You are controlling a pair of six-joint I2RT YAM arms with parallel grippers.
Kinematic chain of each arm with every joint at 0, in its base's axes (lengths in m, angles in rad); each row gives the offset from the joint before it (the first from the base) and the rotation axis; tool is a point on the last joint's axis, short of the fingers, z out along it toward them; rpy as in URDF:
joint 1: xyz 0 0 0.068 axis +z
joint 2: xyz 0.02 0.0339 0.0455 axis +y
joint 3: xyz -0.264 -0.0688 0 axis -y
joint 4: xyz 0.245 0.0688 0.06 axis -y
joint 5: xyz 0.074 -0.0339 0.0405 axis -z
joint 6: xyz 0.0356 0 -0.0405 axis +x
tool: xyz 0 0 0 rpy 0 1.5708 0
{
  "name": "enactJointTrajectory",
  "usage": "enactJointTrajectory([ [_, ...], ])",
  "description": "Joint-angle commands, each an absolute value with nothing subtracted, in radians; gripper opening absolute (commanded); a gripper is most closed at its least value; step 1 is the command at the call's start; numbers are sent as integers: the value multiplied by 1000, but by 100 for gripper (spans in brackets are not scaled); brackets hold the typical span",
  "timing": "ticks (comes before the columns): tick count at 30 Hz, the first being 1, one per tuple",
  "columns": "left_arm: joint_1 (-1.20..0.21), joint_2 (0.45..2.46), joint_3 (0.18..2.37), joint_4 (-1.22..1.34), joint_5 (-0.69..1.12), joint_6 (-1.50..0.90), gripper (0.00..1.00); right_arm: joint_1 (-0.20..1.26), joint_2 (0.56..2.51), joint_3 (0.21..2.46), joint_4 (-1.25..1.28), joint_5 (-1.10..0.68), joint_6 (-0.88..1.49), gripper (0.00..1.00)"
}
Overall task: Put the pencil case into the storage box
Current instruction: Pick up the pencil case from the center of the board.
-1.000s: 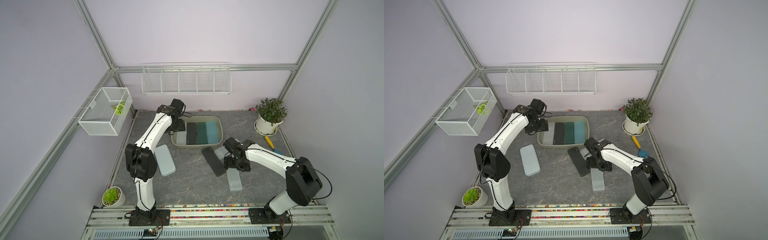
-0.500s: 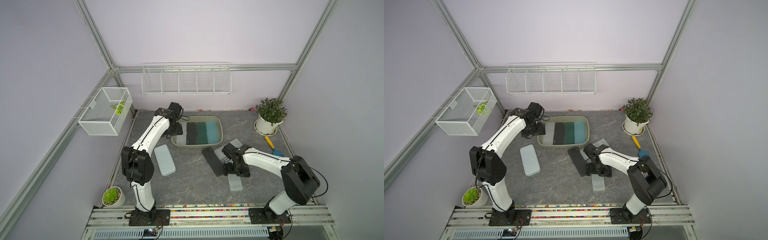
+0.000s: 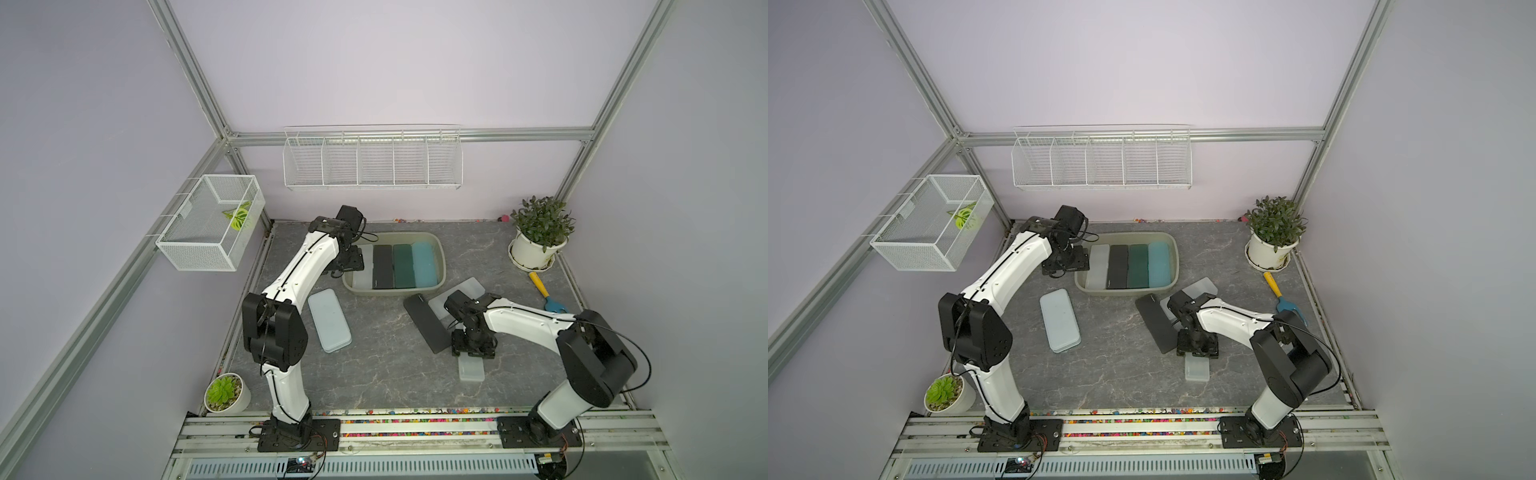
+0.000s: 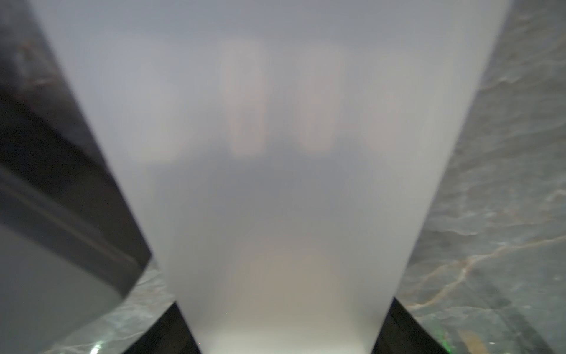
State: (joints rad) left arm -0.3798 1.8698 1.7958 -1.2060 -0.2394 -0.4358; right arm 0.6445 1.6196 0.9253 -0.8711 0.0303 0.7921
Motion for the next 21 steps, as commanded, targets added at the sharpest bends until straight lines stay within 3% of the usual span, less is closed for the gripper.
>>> enactJointTrajectory([
  [1, -374, 1854, 1803, -1214, -253, -435, 85, 628, 1533, 945, -994, 114, 803, 60],
  [9, -373, 1847, 1796, -1213, -243, -433, 85, 615, 1499, 1240, -1139, 224, 701, 56],
  [21, -352, 1764, 1728, -1203, -221, -449, 85, 605, 2046, 1981, -1120, 194, 563, 56],
])
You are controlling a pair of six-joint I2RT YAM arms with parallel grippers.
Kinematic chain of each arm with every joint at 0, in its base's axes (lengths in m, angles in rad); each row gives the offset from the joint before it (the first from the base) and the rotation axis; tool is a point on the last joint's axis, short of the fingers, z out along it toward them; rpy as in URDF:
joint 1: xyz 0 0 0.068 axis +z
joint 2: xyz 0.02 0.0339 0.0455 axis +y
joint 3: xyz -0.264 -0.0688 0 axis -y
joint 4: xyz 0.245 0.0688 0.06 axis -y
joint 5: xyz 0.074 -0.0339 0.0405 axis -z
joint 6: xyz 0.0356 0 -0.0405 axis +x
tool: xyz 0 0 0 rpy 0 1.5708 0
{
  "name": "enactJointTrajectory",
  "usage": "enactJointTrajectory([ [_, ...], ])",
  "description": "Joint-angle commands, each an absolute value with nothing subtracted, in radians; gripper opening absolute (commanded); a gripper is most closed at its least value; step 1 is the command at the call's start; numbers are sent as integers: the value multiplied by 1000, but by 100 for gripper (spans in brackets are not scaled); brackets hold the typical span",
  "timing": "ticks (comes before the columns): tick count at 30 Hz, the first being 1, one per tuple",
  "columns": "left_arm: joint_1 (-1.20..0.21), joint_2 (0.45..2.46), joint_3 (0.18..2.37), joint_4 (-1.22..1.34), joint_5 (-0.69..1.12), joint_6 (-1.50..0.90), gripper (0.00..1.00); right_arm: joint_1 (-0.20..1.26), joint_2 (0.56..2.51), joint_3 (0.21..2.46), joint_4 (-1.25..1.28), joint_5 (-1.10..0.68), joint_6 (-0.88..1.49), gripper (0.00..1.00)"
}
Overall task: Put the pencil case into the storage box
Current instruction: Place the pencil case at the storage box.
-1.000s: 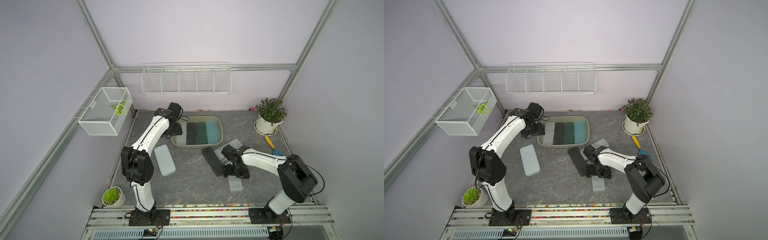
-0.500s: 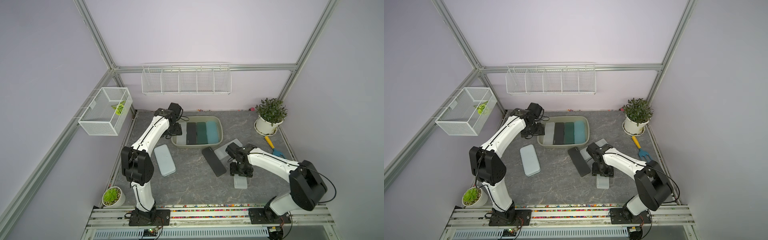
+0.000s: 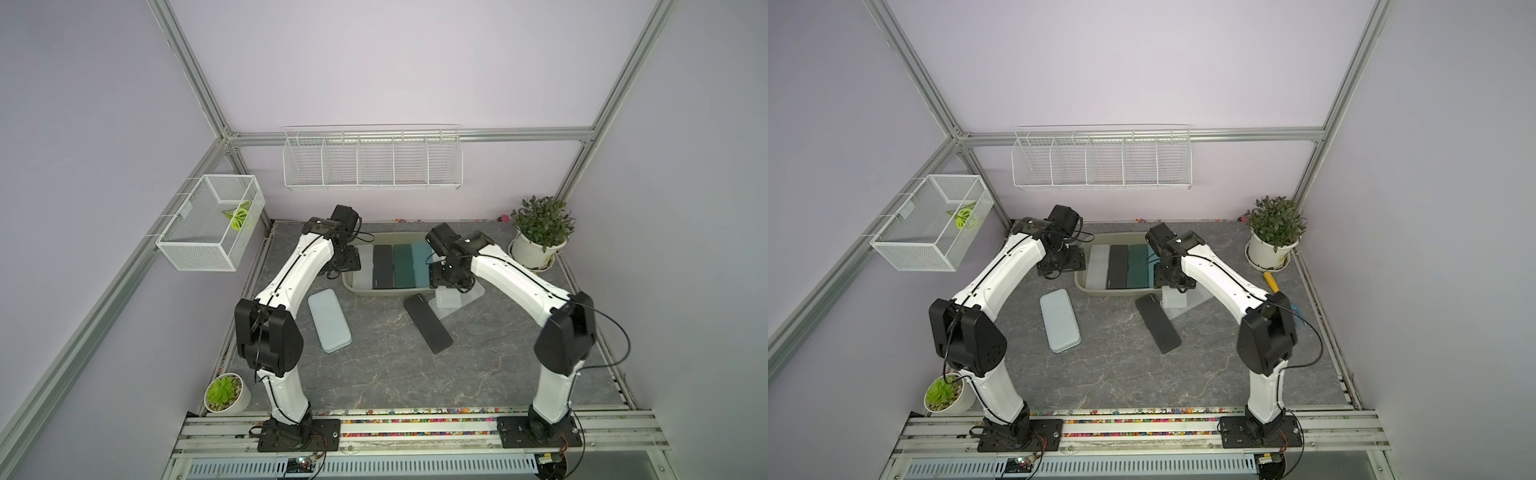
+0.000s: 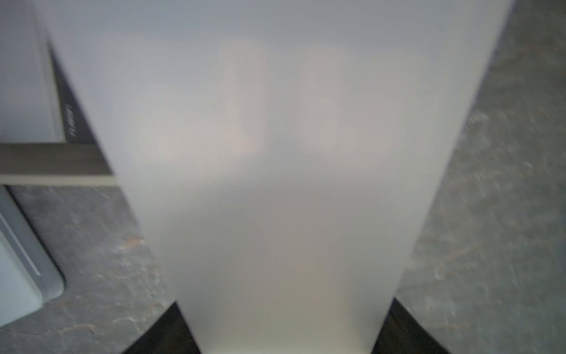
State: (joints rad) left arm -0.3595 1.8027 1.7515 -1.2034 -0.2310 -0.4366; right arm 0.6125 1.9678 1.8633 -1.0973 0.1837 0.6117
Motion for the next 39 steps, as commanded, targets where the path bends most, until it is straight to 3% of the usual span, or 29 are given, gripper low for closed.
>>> enactJointTrajectory([
  [1, -349, 1754, 1714, -1201, -221, -453, 85, 603, 2096, 2045, -1127, 195, 555, 56],
  [6, -343, 1704, 1652, -1194, -221, -465, 85, 591, 2284, 2277, -1125, 203, 518, 56],
  [11, -329, 1676, 1608, -1193, -221, -463, 85, 585, 2360, 2333, -1001, 192, 469, 57],
  [16, -317, 1669, 1598, -1192, -222, -453, 85, 558, 2478, 2463, -1090, 181, 486, 58],
  [26, -304, 1678, 1591, -1186, -222, -435, 85, 538, 2553, 2479, -1177, 154, 486, 63],
  [32, -299, 1688, 1591, -1184, -221, -434, 85, 537, 2574, 2480, -1215, 122, 500, 69],
  [39, -298, 1705, 1605, -1189, -217, -434, 85, 535, 2566, 2474, -1231, 113, 514, 84],
])
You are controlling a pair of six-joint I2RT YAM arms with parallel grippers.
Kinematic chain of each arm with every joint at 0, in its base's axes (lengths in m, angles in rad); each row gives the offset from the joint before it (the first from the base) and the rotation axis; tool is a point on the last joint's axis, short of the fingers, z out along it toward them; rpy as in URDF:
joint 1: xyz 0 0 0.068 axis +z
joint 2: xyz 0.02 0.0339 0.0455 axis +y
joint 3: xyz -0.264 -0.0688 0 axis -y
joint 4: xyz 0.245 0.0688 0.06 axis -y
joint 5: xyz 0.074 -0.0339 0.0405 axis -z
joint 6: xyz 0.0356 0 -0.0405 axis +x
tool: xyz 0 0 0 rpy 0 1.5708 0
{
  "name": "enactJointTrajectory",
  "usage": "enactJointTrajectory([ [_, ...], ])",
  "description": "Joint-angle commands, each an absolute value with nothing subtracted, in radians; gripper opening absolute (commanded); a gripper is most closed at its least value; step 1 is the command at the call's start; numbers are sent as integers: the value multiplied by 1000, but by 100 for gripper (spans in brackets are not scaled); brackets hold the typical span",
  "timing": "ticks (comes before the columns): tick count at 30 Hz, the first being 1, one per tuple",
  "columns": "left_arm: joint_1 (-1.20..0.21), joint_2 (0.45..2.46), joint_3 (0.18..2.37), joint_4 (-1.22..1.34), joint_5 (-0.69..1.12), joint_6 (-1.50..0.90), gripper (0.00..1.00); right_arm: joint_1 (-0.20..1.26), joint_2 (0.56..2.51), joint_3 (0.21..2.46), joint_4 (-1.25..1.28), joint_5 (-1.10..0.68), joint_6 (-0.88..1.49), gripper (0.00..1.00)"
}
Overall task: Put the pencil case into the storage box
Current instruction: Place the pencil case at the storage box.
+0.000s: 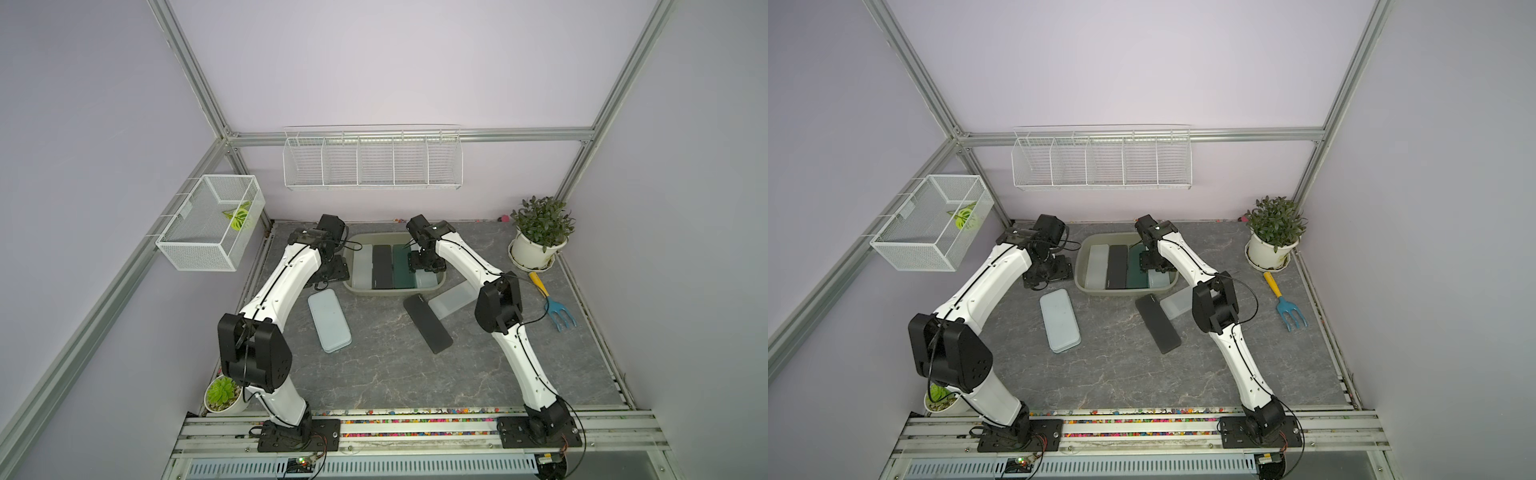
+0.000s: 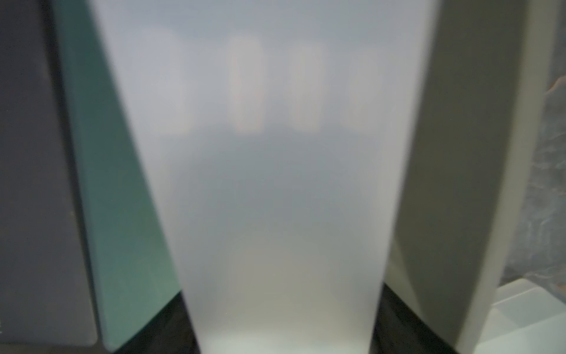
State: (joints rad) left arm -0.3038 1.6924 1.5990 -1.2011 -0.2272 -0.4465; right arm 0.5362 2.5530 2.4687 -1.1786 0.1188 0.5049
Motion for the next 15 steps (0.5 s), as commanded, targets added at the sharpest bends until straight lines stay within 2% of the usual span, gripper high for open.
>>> enactJointTrajectory([
  [1, -298, 1707, 1607, -1189, -218, -433, 85, 537, 2558, 2471, -1233, 122, 515, 86],
  [10, -303, 1719, 1643, -1201, -195, -425, 85, 535, 2397, 2420, -1245, 167, 526, 92],
  [15, -388, 1739, 1664, -1204, -143, -437, 81, 528, 2144, 2173, -1123, 205, 576, 91],
])
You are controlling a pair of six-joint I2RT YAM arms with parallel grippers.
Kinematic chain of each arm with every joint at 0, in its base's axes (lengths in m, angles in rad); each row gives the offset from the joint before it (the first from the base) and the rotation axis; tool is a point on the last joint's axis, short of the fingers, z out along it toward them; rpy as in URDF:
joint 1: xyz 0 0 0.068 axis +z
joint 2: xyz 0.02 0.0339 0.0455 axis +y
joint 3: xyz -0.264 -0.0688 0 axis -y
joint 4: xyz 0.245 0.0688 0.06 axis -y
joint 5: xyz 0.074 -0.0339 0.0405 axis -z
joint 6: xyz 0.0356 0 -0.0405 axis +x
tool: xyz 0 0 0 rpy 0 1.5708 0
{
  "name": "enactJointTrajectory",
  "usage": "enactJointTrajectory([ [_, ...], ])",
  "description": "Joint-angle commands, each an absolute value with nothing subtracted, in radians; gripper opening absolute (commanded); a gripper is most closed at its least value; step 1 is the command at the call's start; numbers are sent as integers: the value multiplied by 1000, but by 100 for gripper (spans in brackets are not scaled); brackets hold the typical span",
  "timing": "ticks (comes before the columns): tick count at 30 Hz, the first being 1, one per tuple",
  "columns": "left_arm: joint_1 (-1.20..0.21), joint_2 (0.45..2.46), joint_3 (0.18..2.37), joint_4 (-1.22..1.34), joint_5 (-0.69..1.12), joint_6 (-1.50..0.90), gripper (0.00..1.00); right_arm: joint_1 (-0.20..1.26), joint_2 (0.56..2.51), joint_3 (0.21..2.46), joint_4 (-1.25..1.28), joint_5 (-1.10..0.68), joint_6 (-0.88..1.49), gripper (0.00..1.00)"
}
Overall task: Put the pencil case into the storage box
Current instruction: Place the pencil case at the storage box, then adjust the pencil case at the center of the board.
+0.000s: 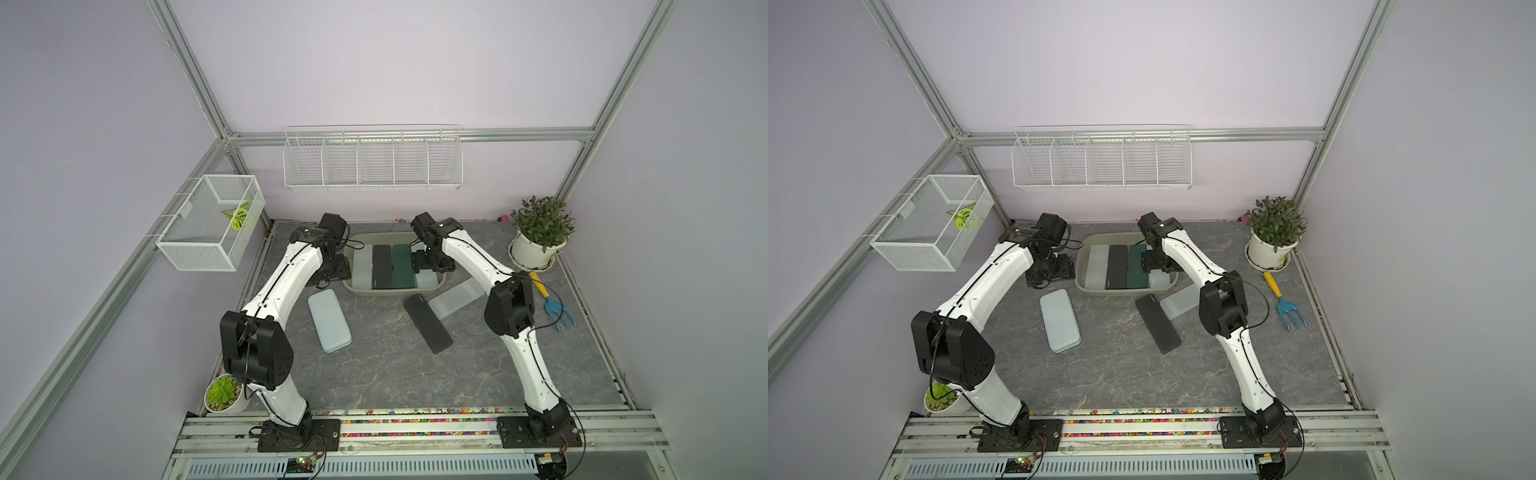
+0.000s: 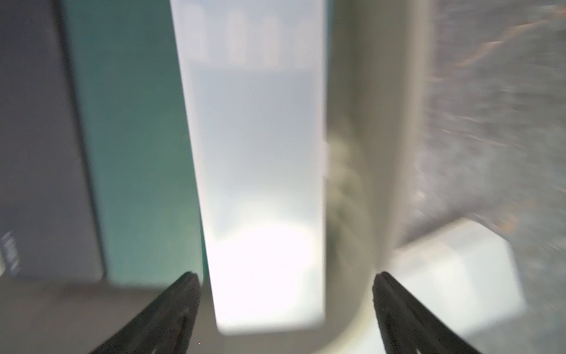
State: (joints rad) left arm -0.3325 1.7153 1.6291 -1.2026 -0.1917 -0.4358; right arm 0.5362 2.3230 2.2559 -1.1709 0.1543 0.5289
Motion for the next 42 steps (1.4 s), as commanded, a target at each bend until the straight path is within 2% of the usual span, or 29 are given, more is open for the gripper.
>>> enactJointTrajectory([
  [1, -414, 1746, 1668, -1206, -126, -446, 81, 522, 2102, 2125, -1109, 201, 581, 90],
  [4, -498, 1769, 1669, -1197, -78, -497, 80, 495, 1975, 1955, -1084, 168, 608, 81],
  [9, -601, 1791, 1647, -1161, -45, -580, 78, 474, 1779, 1605, -992, 83, 642, 35],
  [12, -621, 1770, 1609, -1134, -28, -624, 76, 476, 1719, 1438, -937, 17, 680, 25],
  [16, -623, 1715, 1543, -1111, -22, -670, 76, 487, 1690, 1260, -844, -33, 723, 24],
  [21, -623, 1640, 1471, -1119, -41, -703, 76, 531, 1732, 1174, -788, -38, 730, 24],
  [32, -623, 1533, 1389, -1161, -94, -735, 78, 683, 1830, 1121, -706, -55, 759, 24],
  [40, -624, 1529, 1341, -1119, -84, -733, 79, 772, 1757, 1094, -625, -128, 690, 28],
  [42, -630, 1547, 1343, -1103, -82, -726, 79, 769, 1711, 1086, -631, -103, 682, 32],
])
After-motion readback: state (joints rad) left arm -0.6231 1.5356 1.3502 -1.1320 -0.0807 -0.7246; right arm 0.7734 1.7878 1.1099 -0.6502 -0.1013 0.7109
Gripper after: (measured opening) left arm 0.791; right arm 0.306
